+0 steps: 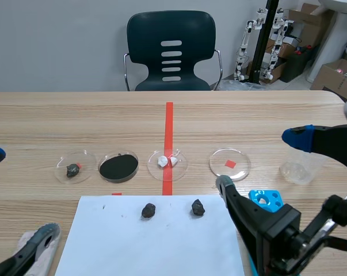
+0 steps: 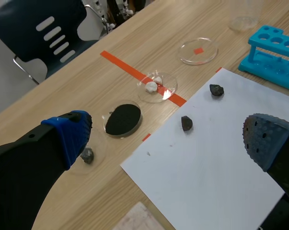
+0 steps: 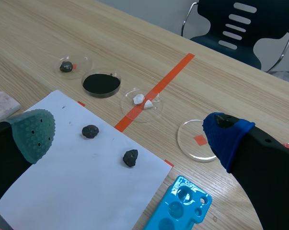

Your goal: Return to the home posture

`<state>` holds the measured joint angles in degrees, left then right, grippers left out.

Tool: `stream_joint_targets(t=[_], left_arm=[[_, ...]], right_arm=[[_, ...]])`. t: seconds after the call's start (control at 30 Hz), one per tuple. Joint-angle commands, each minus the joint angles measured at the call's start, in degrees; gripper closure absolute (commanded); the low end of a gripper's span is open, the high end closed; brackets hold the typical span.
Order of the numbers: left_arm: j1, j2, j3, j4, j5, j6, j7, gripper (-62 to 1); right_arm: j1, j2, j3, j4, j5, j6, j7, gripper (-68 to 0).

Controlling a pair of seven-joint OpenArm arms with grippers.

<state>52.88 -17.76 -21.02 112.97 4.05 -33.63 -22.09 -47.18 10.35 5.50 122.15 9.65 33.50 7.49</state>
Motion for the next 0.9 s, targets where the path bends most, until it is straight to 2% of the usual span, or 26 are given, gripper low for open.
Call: stream_joint_targets(t=[0.0, 0.17, 0.3, 0.5, 0.6, 0.67, 0.77, 0.87], left_arm=[[-1.4, -2.2, 1.2, 0.1, -0.8, 0.0, -0.3, -62.3], [-3.7, -5.1, 4.2, 0.0, -1.5, 0.0, 3.5, -62.3], [-4.4, -5.3, 5.6, -0.1, -2.1, 0.1, 5.5, -62.3], [-4.3, -5.3, 5.6, -0.1, -9.3, 0.3, 6.9, -62.3], [-4.2, -5.3, 5.6, -0.1, -13.1, 3.6, 10.4, -62.3], [-4.2, -5.3, 5.6, -0.1, -15.1, 4.5, 12.5, -62.3], [-4.2, -5.3, 5.6, -0.1, -17.0, 4.6, 12.6, -62.3], [-4.2, -5.3, 5.6, -0.1, -16.9, 4.6, 12.5, -62.3]], right_arm=[[0.7, 0.6, -0.1, 1.0, 0.8, 0.0, 0.8, -65.4], [0.7, 0.6, -0.1, 1.0, 0.8, 0.0, 0.8, -65.4], [0.7, 0.6, -0.1, 1.0, 0.8, 0.0, 0.4, -65.4], [0.5, 0.9, -0.2, 1.0, 0.8, 0.0, 0.4, -65.4], [0.4, 1.2, -0.2, 1.0, 0.6, 0.0, 0.3, -65.4], [0.2, 2.1, -0.3, 1.0, 0.6, -0.1, 0.4, -65.3], [-1.4, 3.7, -0.3, 1.0, 1.1, -1.2, 1.1, -65.3], [-3.2, 4.9, -0.3, 1.0, 1.1, -1.2, 4.3, -65.3]])
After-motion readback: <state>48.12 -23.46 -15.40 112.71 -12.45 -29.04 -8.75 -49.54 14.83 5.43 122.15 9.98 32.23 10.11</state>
